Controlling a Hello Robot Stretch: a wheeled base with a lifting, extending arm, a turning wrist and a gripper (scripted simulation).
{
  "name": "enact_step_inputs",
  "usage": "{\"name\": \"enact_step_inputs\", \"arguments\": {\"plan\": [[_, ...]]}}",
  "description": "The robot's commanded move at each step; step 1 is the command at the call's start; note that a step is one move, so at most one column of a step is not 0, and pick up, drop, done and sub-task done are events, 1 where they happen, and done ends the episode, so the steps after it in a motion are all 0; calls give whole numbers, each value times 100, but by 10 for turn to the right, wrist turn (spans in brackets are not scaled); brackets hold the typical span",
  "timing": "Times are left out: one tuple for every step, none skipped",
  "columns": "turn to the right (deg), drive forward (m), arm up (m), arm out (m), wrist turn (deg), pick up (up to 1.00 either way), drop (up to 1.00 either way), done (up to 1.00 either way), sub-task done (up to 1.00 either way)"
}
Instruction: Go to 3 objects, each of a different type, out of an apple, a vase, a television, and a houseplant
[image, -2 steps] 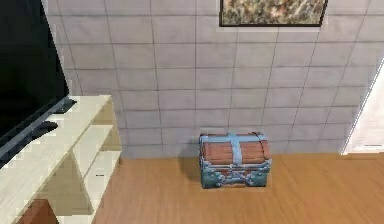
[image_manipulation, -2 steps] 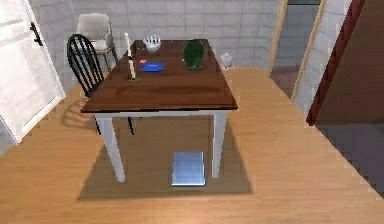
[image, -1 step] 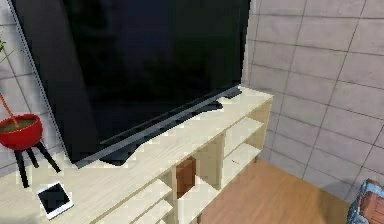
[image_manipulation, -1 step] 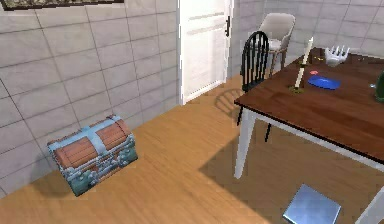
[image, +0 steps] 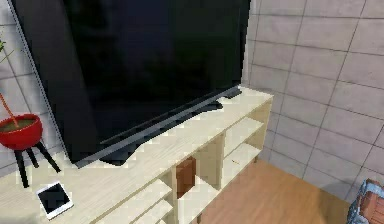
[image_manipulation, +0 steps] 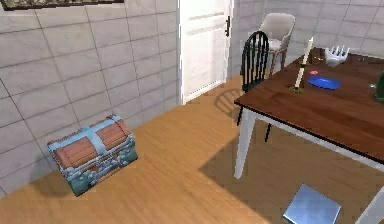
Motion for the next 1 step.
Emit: {"name": "enact_step_inputs", "arguments": {"plan": [[-420,0,0,0,0,0,0,0,0]]}}
